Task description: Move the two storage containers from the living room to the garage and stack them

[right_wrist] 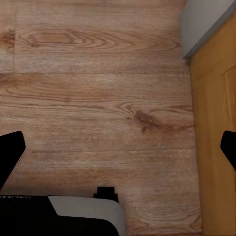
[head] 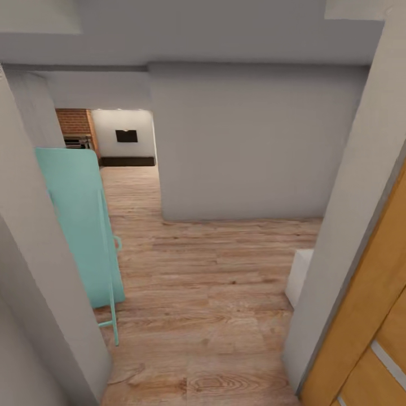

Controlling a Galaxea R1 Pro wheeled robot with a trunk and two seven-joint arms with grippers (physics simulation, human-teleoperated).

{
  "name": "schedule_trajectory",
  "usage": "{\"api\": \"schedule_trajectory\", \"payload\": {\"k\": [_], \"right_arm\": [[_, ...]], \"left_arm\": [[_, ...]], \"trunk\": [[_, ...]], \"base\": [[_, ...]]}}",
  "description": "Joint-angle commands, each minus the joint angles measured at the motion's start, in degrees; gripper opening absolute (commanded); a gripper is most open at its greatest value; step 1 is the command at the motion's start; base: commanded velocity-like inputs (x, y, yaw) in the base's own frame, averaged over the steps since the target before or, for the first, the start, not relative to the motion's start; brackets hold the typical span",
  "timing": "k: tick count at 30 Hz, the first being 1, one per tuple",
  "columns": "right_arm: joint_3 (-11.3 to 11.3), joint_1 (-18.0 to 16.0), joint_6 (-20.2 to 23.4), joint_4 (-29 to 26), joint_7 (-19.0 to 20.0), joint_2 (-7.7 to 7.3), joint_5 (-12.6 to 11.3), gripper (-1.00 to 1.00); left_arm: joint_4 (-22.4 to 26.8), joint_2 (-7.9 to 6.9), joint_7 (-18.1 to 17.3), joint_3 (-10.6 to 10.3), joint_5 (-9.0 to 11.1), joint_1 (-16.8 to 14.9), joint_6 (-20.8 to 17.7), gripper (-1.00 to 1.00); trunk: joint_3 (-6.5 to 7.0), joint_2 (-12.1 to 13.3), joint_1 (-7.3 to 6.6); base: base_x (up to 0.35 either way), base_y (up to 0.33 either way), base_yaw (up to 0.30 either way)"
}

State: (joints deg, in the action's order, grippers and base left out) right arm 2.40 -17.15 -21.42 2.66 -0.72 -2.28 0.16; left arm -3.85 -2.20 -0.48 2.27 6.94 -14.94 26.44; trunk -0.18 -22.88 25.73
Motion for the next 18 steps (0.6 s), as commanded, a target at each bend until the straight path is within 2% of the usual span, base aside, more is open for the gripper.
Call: {"api": "schedule_trajectory", "payload": {"k": [1, 7, 18], "right_arm": [[0.2, -0.1, -0.4, 0.2, -0.1, 0.01, 0.0, 1.00], [0.2, -0.1, -0.4, 0.2, -0.1, -0.01, 0.0, 1.00], [0.2, -0.1, -0.4, 0.2, -0.1, 0.00, 0.0, 1.00]], "left_arm": [[-0.3, 0.00, -0.1, 0.2, 0.1, -0.1, 0.4, 1.00], [-0.3, 0.00, -0.1, 0.2, 0.1, -0.1, 0.4, 1.00], [-0.2, 0.00, -0.1, 0.2, 0.1, -0.1, 0.4, 1.00]], "trunk": [[-0.02, 0.0, 0.06], [-0.02, 0.0, 0.06], [-0.02, 0.0, 0.06]], "base": [[0.326, 0.000, 0.217], [0.326, 0.000, 0.193], [0.326, 0.000, 0.020]]}}
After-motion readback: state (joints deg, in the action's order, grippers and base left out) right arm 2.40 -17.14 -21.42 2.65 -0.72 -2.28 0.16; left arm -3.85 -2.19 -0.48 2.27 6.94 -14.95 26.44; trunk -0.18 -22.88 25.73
